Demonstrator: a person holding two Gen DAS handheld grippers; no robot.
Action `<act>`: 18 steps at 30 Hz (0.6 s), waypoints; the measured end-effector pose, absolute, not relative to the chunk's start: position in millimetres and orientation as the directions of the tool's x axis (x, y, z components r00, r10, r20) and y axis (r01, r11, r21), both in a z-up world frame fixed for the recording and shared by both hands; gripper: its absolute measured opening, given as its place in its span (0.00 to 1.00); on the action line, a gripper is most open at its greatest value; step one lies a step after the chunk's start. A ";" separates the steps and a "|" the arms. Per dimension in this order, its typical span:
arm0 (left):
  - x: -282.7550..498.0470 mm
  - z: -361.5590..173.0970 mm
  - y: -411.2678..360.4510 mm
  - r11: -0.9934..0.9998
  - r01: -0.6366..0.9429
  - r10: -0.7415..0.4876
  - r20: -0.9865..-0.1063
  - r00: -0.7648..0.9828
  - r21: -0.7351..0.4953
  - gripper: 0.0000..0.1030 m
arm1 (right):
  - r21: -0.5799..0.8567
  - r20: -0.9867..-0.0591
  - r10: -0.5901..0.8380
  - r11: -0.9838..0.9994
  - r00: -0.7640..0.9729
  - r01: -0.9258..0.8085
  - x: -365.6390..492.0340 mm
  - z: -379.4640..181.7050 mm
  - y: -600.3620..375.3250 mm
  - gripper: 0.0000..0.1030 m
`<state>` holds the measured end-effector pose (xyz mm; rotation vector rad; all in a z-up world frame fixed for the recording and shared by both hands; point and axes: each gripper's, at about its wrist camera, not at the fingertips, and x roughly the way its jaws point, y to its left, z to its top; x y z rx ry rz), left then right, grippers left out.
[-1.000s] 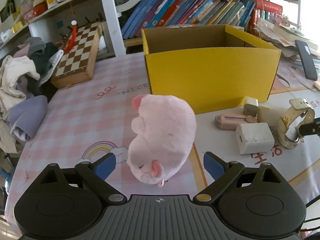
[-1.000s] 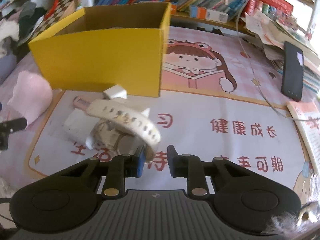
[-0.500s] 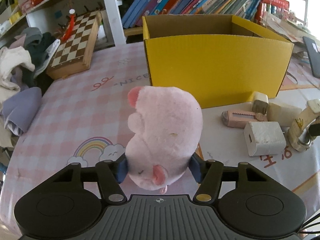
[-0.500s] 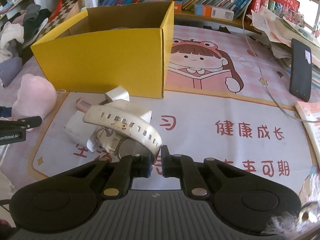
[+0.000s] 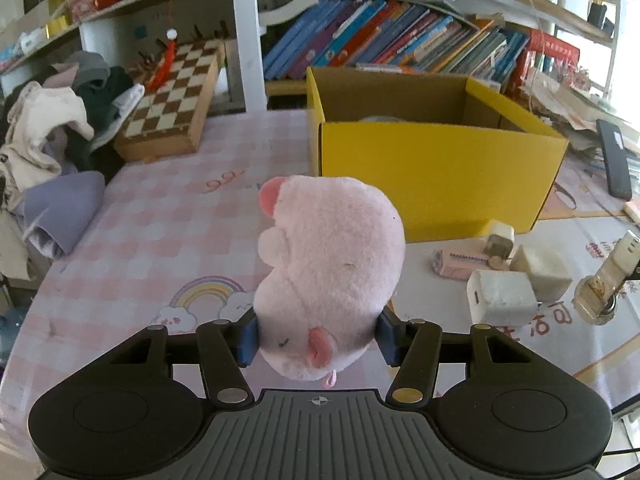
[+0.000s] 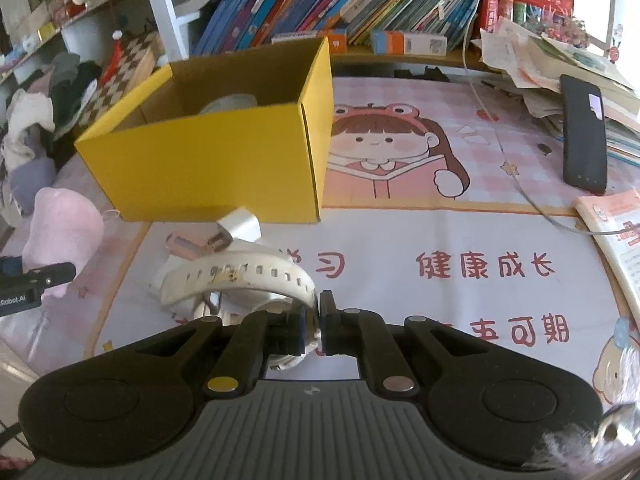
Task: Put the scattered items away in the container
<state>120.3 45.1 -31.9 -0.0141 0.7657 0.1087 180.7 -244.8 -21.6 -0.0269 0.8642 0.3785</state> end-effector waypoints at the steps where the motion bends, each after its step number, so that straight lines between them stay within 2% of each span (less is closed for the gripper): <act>1: 118.6 -30.5 44.6 0.995 -0.100 0.092 -0.689 0.719 0.028 0.54 | 0.129 -0.744 0.315 0.933 0.589 -0.336 179.4 -20.5 -244.6 0.06; 18: 96.6 -13.1 44.5 0.997 -0.072 0.071 -0.647 0.759 0.026 0.54 | 0.109 -0.712 0.336 0.920 0.617 -0.376 161.7 -3.6 -230.8 0.06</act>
